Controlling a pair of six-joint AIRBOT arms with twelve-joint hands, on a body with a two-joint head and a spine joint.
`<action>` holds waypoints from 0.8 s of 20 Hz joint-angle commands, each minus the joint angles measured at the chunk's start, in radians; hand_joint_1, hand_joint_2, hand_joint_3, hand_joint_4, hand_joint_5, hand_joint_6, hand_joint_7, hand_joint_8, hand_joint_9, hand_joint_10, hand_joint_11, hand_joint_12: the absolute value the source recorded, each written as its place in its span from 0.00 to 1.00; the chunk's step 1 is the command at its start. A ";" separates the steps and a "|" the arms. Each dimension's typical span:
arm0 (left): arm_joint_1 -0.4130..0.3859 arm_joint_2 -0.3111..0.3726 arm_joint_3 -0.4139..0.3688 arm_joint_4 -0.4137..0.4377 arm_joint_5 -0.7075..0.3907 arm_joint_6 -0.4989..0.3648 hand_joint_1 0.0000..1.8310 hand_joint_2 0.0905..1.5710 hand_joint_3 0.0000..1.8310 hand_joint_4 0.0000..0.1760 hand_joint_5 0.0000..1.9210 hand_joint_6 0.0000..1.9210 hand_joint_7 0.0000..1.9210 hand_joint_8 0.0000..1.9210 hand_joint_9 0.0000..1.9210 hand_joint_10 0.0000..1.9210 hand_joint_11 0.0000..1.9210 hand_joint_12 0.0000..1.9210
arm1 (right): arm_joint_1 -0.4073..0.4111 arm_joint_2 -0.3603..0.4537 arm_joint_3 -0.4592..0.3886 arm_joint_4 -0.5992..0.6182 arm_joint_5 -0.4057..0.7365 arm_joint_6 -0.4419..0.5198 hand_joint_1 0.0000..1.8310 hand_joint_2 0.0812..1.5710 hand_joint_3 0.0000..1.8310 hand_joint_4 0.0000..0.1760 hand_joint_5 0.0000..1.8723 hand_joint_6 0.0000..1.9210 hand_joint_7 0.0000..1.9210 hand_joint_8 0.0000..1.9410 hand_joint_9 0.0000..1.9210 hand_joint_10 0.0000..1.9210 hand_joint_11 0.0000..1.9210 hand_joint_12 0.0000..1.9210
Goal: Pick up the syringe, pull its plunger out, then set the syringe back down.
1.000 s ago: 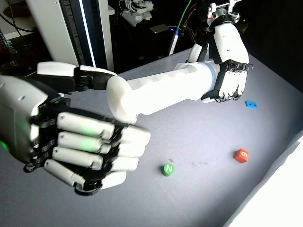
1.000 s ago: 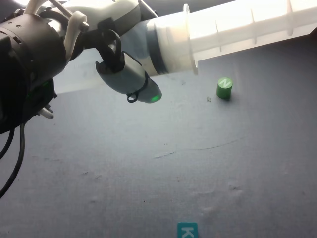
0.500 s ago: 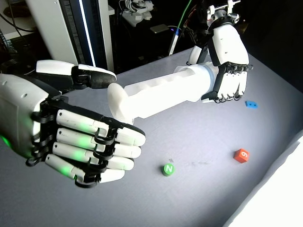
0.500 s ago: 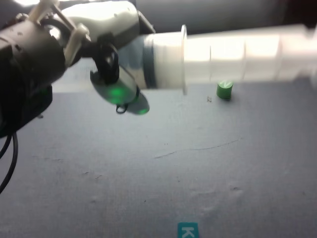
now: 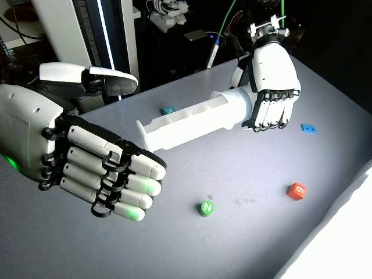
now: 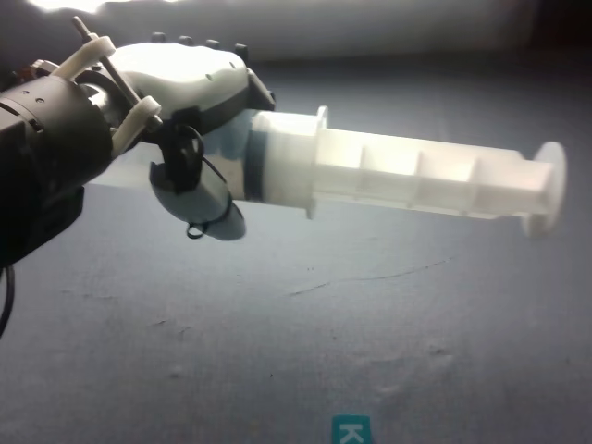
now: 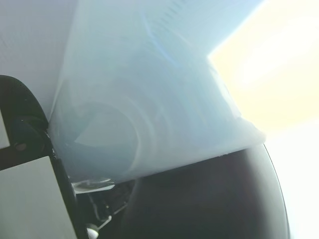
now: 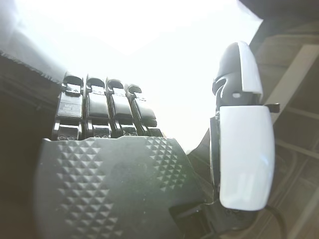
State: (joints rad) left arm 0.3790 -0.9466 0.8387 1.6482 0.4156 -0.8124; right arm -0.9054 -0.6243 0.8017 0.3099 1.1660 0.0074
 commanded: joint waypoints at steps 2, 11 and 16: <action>0.002 -0.010 0.016 0.062 0.010 -0.008 0.67 0.72 0.00 0.00 0.53 0.41 0.43 0.73 0.39 0.56 0.27 0.68 | 0.004 0.006 0.002 0.006 0.117 0.014 0.38 0.59 0.00 0.00 0.00 0.00 0.00 0.00 0.00 0.00 0.00 0.00; 0.110 -0.037 0.060 0.263 0.055 -0.228 0.68 0.72 0.00 0.00 0.54 0.39 0.42 0.75 0.38 0.57 0.26 0.69 | 0.019 -0.078 0.049 0.034 0.061 -0.030 0.38 0.60 0.00 0.00 0.00 0.00 0.00 0.00 0.00 0.00 0.00 0.00; 0.171 -0.071 0.081 0.350 0.081 -0.334 0.73 0.75 0.00 0.00 0.48 0.48 0.40 0.77 0.34 0.76 0.24 0.69 | 0.042 -0.103 0.053 0.054 0.053 -0.036 0.39 0.60 0.00 0.00 0.00 0.00 0.00 0.00 0.00 0.00 0.00 0.00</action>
State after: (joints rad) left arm 0.5617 -1.0183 0.9176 1.9533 0.4385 -1.1412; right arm -0.8749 -0.7319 0.8497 0.3653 1.1000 -0.0349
